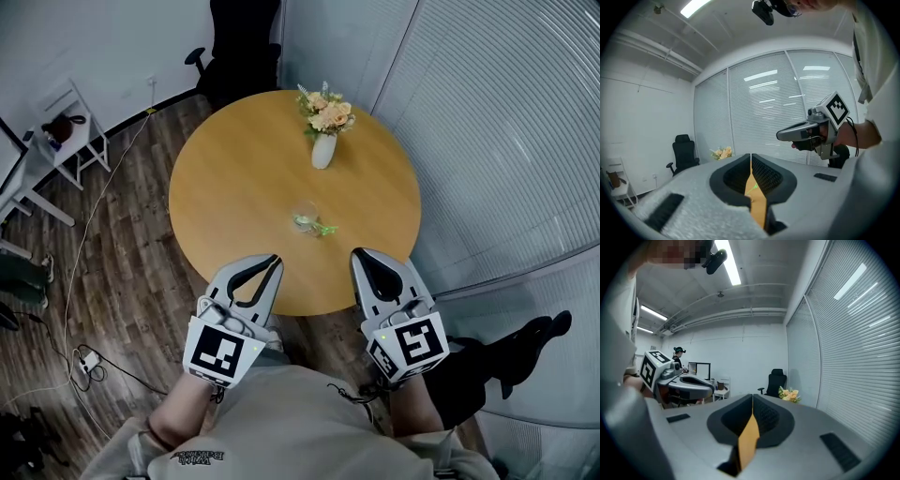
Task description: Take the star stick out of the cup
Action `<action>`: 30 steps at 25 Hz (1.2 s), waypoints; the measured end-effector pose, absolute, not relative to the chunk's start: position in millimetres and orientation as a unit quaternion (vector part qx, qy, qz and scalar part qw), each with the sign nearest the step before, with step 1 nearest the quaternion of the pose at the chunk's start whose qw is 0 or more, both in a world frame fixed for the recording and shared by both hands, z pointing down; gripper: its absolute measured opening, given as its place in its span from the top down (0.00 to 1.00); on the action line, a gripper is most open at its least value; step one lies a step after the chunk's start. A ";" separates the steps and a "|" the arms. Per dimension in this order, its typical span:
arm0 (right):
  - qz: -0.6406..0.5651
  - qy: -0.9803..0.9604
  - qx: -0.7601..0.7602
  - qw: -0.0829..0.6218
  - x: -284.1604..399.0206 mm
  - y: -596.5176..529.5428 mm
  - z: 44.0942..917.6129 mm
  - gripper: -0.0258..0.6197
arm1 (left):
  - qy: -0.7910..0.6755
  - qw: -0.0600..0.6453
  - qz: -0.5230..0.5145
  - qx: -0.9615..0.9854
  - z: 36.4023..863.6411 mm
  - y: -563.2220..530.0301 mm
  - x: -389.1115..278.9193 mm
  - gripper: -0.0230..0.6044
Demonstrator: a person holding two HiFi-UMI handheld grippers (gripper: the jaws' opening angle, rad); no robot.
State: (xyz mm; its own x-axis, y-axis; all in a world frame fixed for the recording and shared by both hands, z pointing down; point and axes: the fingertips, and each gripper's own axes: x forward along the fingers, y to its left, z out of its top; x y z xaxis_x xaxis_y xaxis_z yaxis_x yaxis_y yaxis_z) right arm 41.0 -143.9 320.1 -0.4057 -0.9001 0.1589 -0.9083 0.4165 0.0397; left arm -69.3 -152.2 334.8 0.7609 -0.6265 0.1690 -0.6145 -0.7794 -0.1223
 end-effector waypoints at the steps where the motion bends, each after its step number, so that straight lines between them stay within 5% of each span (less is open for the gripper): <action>1: 0.025 -0.835 0.543 0.078 40.4 -149.6 319.7 0.91 | 0.328 0.031 -0.100 -0.939 334.8 -159.0 -70.5 0.91; 30: 0.078 -0.829 0.542 0.117 83.6 -221.6 355.0 0.91 | 0.345 0.029 -0.129 -0.929 353.4 -225.2 -48.1 0.91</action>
